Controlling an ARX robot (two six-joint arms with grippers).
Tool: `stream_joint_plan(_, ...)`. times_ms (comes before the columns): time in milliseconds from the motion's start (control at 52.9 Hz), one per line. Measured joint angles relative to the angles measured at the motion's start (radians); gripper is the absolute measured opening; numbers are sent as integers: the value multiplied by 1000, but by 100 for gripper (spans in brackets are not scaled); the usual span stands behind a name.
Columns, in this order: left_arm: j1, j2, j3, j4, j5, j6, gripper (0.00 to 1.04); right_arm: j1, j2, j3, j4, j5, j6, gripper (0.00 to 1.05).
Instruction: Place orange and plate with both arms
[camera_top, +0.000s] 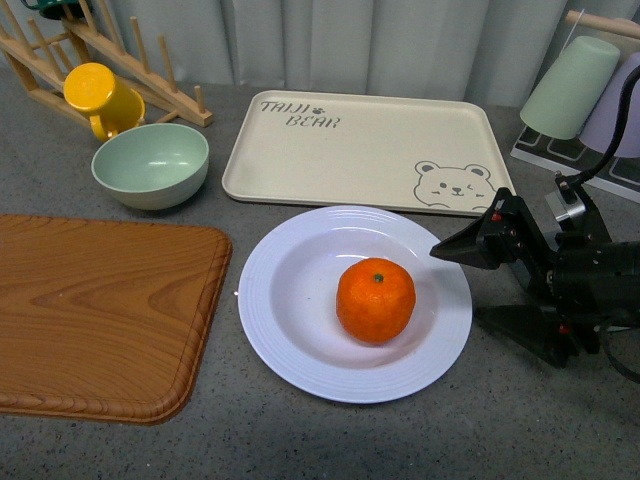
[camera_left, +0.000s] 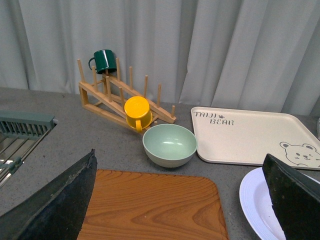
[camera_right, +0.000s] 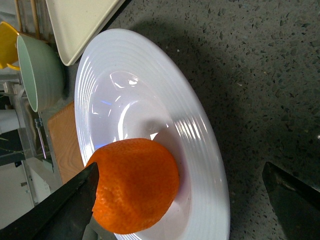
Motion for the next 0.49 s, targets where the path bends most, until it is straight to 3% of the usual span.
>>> stream_joint_plan(378, 0, 0, 0, 0, 0, 0, 98, 34, 91, 82, 52, -11, 94, 95)
stream_joint_plan(492, 0, 0, 0, 0, 0, 0, 98, 37, 110, 96, 50, -3, 100, 79)
